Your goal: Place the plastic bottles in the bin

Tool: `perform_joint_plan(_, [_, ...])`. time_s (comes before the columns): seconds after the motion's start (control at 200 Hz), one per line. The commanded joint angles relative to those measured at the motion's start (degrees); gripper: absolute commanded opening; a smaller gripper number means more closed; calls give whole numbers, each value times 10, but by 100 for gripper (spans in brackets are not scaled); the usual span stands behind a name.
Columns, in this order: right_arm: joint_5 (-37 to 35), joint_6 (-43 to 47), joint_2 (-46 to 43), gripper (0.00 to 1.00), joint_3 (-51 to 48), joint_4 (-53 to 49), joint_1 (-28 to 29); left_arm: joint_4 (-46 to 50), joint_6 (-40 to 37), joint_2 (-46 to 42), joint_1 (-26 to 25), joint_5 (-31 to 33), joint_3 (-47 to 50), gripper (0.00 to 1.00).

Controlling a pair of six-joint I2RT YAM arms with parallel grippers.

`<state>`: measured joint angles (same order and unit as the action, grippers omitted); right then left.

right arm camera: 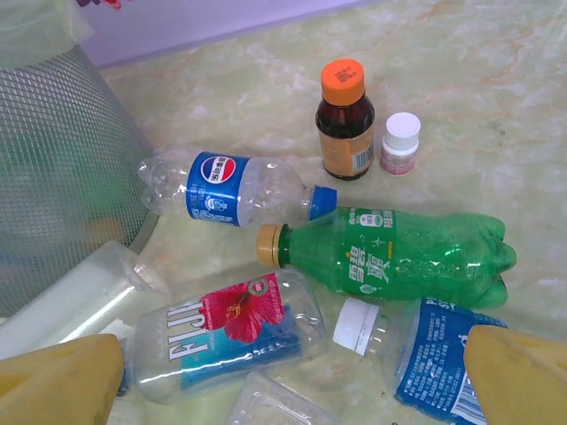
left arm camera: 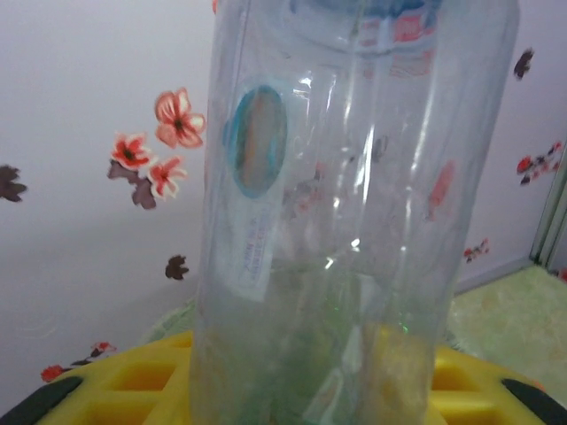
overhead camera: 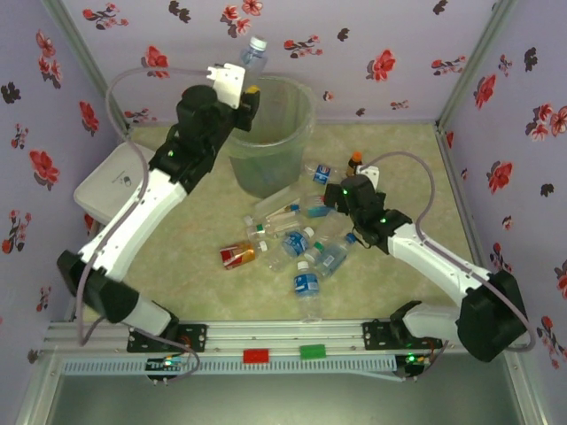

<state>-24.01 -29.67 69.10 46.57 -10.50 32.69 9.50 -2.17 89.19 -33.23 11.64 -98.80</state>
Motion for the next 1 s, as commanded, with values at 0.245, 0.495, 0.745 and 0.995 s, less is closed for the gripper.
perform_joint_plan(0.245, [-13, -16, -58, 100, -35, 6, -9, 258, -11, 209, 29, -75, -241, 35])
perform_joint_plan(0.495, [-10, -11, -66, 100, -35, -13, -16, 287, -2, 261, 36, -76, -267, 39])
perform_joint_plan(0.745, [-12, -13, -67, 100, -37, -20, -21, 292, 10, 256, 41, -73, -267, 78])
perform_joint_plan(0.995, [-20, 0, -61, 100, -23, -43, -31, 246, 31, 201, 39, -73, -230, 95])
